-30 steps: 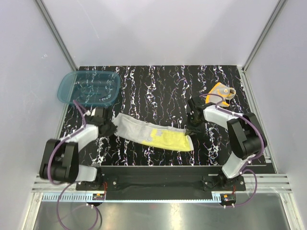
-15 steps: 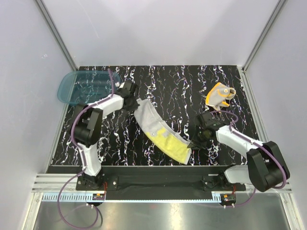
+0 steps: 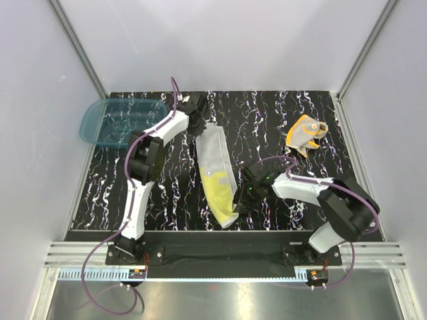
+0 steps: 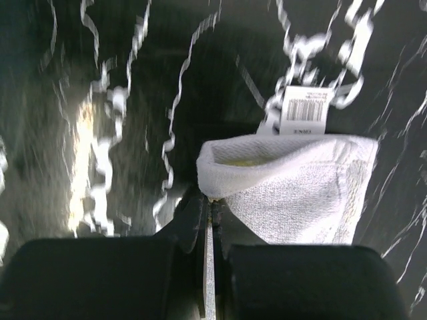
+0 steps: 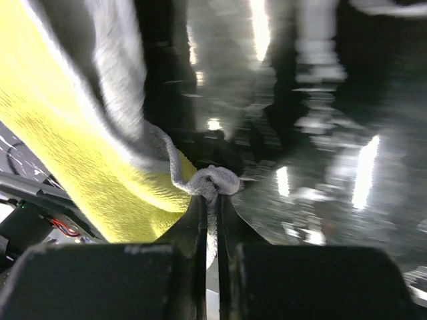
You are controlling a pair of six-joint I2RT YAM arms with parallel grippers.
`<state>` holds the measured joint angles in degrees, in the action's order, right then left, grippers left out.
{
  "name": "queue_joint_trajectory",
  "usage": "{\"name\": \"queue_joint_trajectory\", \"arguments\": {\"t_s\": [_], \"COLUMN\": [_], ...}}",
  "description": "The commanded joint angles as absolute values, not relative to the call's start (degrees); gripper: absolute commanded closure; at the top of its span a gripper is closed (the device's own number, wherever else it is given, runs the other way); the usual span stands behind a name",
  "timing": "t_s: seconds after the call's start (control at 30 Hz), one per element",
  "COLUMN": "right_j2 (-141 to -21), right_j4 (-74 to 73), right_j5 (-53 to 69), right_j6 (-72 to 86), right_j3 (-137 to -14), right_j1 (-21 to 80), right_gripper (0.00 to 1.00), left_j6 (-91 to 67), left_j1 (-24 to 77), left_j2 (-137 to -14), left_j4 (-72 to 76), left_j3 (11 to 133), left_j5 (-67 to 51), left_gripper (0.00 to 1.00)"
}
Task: Roll the towels
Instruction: Fold the towel
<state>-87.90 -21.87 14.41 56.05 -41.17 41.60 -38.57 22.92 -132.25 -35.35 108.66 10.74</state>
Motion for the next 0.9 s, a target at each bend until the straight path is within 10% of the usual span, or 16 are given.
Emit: {"name": "queue_joint_trajectory", "arguments": {"t_s": [0.0,0.1,0.27,0.4,0.7,0.87], "right_j2": [-91.1,-92.1,-93.6,-91.9,-82.5,-79.5], "right_j4": [-21.9,-20.1,-20.6,-29.1,-45.4,-45.5], "right_j5": [13.4,13.1,11.4,6.8,-8.8,-15.0], "right_j6": [60.3,64.8,68.4,68.6,64.2,57.1], "right_j3": [-45.0,-43.9,-46.1,-50.8,-59.1,-59.8], "right_j1": [46.5,50.1,58.2,62.1,65.8,65.7], "right_gripper": [1.00,0.97,0.27,0.06,0.06,0.04], "left_j6": [-35.9,-35.1,-33.8,-32.0,-28.8,-29.6], "left_j1": [20.5,19.3,17.8,17.1,16.4,16.4], "left_j2": [-134.7,-135.9,-136.8,-138.2,-128.0,-119.0], "left_j4": [-40.9,-41.9,-41.3,-41.7,-38.6,-42.4], "left_j3": [116.7,119.6,120.7,122.7,115.1,113.1], "left_j5": [12.9,12.7,12.3,11.9,9.3,14.1], "left_gripper": [1.00,1.00,1.00,0.95,0.08,0.07]}}
